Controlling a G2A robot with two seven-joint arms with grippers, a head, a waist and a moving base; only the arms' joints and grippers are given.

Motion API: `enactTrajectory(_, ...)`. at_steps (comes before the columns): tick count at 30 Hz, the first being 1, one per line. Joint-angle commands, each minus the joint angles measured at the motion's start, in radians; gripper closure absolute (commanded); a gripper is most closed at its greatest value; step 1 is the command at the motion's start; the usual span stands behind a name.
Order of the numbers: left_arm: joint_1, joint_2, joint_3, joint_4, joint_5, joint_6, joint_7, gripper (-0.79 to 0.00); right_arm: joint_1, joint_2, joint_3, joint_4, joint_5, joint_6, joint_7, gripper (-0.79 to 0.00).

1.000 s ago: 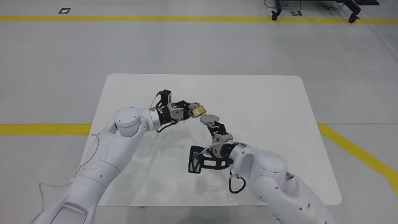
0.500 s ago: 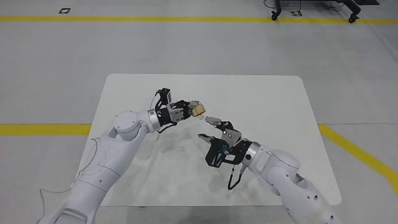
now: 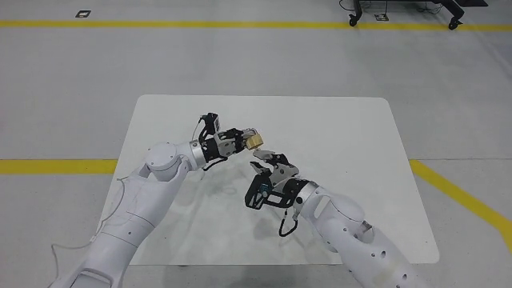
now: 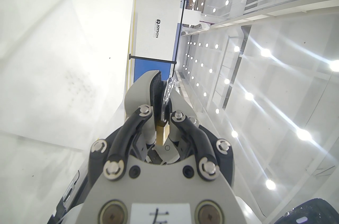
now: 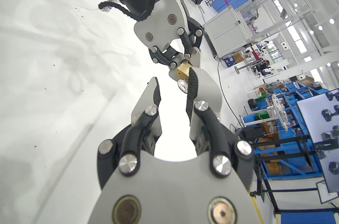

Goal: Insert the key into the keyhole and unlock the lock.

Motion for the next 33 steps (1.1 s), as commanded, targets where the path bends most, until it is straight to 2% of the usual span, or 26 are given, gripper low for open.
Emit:
enactTrajectory(1, 0.000, 0.000, 0.000, 0.000, 0.005, 0.001, 0.000, 0.000, 0.005, -0.003, -0.005, 0.002, -0.005, 0.008, 0.015, -0.231)
enactTrajectory(4, 0.000, -0.002, 0.001, 0.000, 0.012, 0.002, 0.002, 0.000, 0.008, -0.006, -0.011, 0.001, -0.020, 0.018, 0.032, -0.135)
enactTrajectory(5, 0.000, -0.002, 0.001, 0.000, 0.013, 0.003, 0.001, 0.000, 0.009, -0.007, -0.012, 0.001, -0.020, 0.020, 0.033, -0.049)
enactTrajectory(6, 0.000, -0.002, 0.001, 0.000, 0.014, 0.004, 0.001, 0.000, 0.009, -0.008, -0.012, 0.002, -0.019, 0.023, 0.035, 0.000)
enactTrajectory(20, -0.001, -0.006, -0.009, 0.005, 0.017, 0.009, -0.009, 0.000, 0.007, -0.016, 0.012, 0.004, 0.027, 0.015, 0.037, 0.000)
enactTrajectory(21, -0.001, -0.006, -0.009, 0.005, 0.017, 0.009, -0.009, 0.000, 0.004, -0.016, 0.013, 0.002, 0.024, 0.013, 0.034, -0.086)
enactTrajectory(22, -0.001, -0.006, -0.009, 0.006, 0.021, 0.010, -0.006, 0.000, 0.001, -0.015, 0.014, 0.001, 0.020, 0.009, 0.030, -0.117)
enactTrajectory(23, -0.001, -0.006, -0.009, 0.005, 0.023, 0.010, -0.004, 0.000, -0.001, -0.015, 0.015, -0.001, 0.014, 0.007, 0.027, -0.185)
enactTrajectory(25, 0.000, -0.007, -0.010, 0.005, 0.022, 0.012, -0.001, 0.000, -0.006, -0.014, 0.014, -0.002, -0.001, 0.005, 0.018, -0.228)
enactTrajectory(30, 0.001, -0.008, -0.014, 0.006, 0.020, 0.013, -0.002, 0.000, -0.014, -0.015, 0.009, -0.008, -0.036, 0.010, 0.022, -0.163)
enactTrajectory(33, 0.001, -0.009, -0.015, 0.006, 0.023, 0.015, 0.000, 0.000, -0.016, -0.017, 0.003, -0.011, -0.061, 0.015, 0.041, -0.160)
